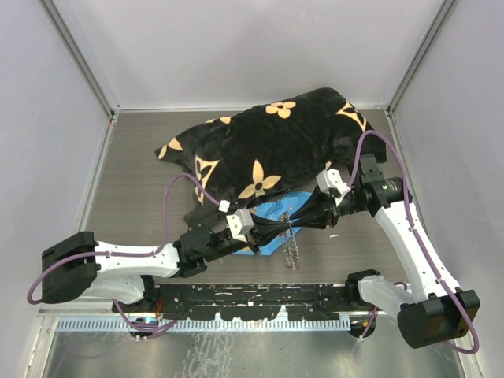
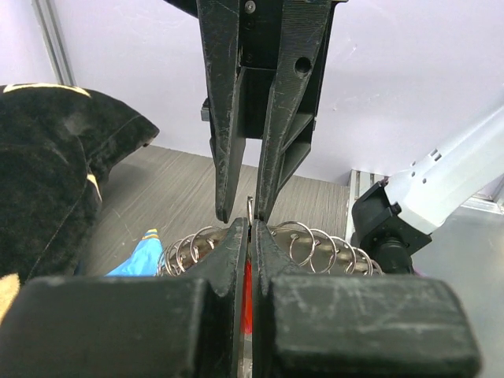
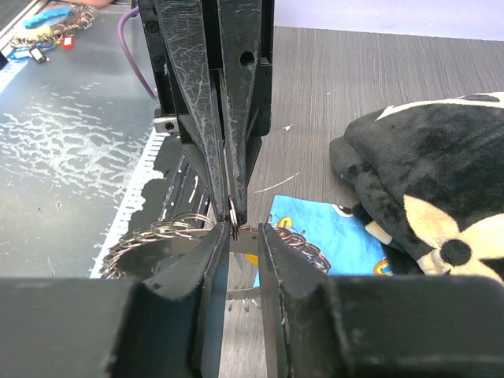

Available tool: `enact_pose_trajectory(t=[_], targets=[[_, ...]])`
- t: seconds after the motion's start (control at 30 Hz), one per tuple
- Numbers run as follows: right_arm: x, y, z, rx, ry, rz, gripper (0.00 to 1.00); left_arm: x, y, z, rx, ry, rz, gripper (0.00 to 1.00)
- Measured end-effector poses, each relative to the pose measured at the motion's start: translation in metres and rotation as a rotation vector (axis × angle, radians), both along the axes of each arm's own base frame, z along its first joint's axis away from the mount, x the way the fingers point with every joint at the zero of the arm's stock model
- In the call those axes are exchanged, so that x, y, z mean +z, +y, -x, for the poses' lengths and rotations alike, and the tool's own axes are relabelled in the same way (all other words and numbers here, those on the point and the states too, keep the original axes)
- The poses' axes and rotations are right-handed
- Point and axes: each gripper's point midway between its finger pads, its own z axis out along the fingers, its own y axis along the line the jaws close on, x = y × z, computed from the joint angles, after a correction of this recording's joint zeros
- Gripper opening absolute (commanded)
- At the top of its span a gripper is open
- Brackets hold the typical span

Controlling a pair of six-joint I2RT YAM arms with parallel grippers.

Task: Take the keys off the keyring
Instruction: Remove the key from the keyring.

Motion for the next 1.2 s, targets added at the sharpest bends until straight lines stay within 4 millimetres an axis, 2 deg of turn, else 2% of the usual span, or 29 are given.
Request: enact_pose_trajectory(t=[0.37, 0.7, 0.9, 0.97, 1.2], targets=[[0.0038, 0.0004, 0.0029, 0.004, 0.014, -0.013, 0.14, 0.0034, 0.0002, -0.0002, 0.002, -0.003, 0.015, 0.0], [0.0046, 0.0006, 0.0033, 0.006, 0.014, -0.017, 0.19, 0.0031, 0.0002, -0.0003, 0.002, 0.0, 0.014, 0.0], [0.0054, 0.0008, 0.0035, 0.008, 0.013, -0.022, 0.01, 0.0025, 0.0001, -0.0003, 0.001, 0.008, 0.014, 0.0], [0.0054, 0.0008, 0.0035, 0.008, 0.014, -0.022, 0.01, 0.0025, 0.0003, -0.0009, 0.004, 0.012, 0.016, 0.0], [0.0049, 0.0008, 0.0028, 0.006, 0.012, -0.02, 0.01, 0.0031, 0.0013, -0.0031, 0.016, 0.025, 0.021, 0.36]])
